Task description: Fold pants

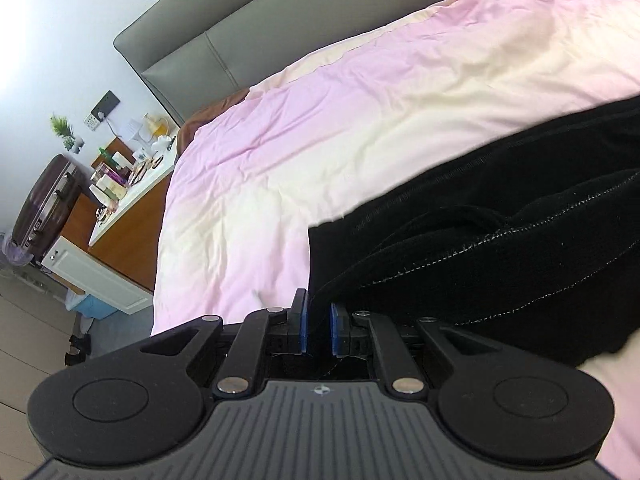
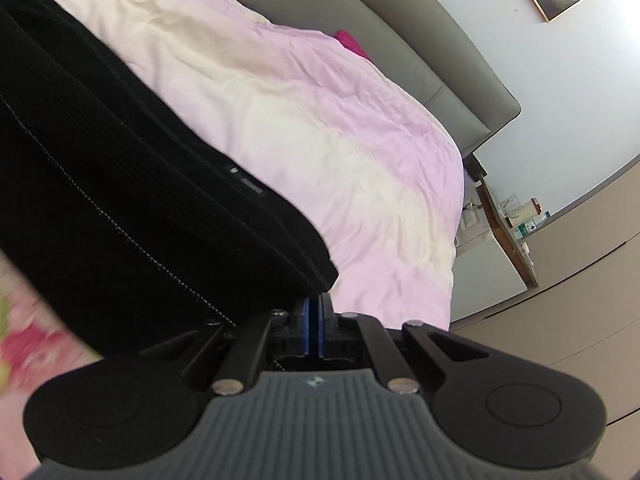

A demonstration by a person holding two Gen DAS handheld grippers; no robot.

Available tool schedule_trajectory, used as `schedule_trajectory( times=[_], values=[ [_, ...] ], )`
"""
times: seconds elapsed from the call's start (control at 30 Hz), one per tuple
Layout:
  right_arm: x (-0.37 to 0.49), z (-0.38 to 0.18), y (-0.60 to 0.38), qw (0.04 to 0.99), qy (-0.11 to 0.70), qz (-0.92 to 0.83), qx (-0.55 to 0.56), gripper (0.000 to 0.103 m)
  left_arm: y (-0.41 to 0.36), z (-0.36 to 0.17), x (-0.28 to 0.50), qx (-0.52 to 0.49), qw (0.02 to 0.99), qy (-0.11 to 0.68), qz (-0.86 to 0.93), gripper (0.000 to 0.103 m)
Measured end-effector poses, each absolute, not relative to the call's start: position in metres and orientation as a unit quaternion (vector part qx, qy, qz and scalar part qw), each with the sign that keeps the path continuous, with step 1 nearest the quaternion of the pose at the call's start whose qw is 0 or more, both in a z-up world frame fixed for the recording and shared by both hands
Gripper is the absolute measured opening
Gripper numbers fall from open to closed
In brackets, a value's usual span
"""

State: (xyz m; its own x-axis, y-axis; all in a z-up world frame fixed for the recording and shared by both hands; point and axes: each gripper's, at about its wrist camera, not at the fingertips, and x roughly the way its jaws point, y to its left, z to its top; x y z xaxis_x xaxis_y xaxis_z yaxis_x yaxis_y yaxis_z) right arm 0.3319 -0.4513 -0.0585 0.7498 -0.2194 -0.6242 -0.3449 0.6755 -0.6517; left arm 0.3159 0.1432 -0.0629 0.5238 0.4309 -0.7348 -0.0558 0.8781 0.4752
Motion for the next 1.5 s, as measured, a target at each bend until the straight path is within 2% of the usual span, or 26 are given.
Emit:
schedule_trajectory(
  times=[0.17, 0.37, 0.5, 0.67, 0.8, 1.0, 1.07, 1.17, 1.2, 1.23, 1.27, 1.33, 1.5],
  values=[
    [0.423, -0.087, -0.44, 0.831, 0.389, 0.03, -0.397, 0.0, 0.15, -0.105, 0.403, 0.208, 0.827, 0.497, 0.161, 0.012],
    [0.497, -0.142, -0.428, 0.811, 0.424, 0.032, -0.401, 0.0, 0.169, -0.147, 0.433, 0.189, 0.809, 0.528, 0.174, 0.012],
    [0.5, -0.156, -0.426, 0.805, 0.417, 0.042, -0.419, 0.0, 0.171, -0.138, 0.421, 0.187, 0.831, 0.495, 0.172, 0.012],
    [0.489, -0.133, -0.427, 0.818, 0.369, 0.035, -0.439, 0.0, 0.17, -0.116, 0.419, 0.2, 0.854, 0.448, 0.173, 0.012],
    [0.525, -0.135, -0.423, 0.824, 0.377, 0.031, -0.423, 0.0, 0.178, -0.138, 0.463, 0.186, 0.842, 0.475, 0.176, 0.012],
    [0.569, -0.186, -0.404, 0.79, 0.428, 0.019, -0.438, 0.0, 0.186, -0.176, 0.49, 0.161, 0.839, 0.485, 0.187, 0.012],
    [0.575, -0.195, -0.401, 0.788, 0.434, 0.01, -0.437, 0.0, 0.193, -0.18, 0.491, 0.143, 0.843, 0.483, 0.191, 0.015],
    [0.58, -0.201, -0.4, 0.79, 0.435, -0.002, -0.432, 0.0, 0.191, -0.185, 0.489, 0.152, 0.839, 0.484, 0.199, 0.03],
    [0.581, -0.2, -0.401, 0.793, 0.435, -0.006, -0.426, 0.003, 0.19, -0.181, 0.486, 0.161, 0.842, 0.472, 0.207, 0.047],
    [0.58, -0.198, -0.402, 0.797, 0.434, -0.01, -0.42, 0.016, 0.19, -0.175, 0.484, 0.162, 0.845, 0.463, 0.212, 0.065],
    [0.58, -0.193, -0.404, 0.802, 0.431, -0.018, -0.413, 0.037, 0.192, -0.168, 0.481, 0.154, 0.851, 0.456, 0.209, 0.071],
    [0.576, -0.178, -0.412, 0.818, 0.424, -0.029, -0.388, 0.056, 0.198, -0.148, 0.473, 0.128, 0.862, 0.446, 0.207, 0.075],
    [0.553, -0.131, -0.456, 0.867, 0.43, -0.055, -0.247, 0.057, 0.213, -0.113, 0.434, 0.082, 0.875, 0.43, 0.206, 0.075]
  ],
)
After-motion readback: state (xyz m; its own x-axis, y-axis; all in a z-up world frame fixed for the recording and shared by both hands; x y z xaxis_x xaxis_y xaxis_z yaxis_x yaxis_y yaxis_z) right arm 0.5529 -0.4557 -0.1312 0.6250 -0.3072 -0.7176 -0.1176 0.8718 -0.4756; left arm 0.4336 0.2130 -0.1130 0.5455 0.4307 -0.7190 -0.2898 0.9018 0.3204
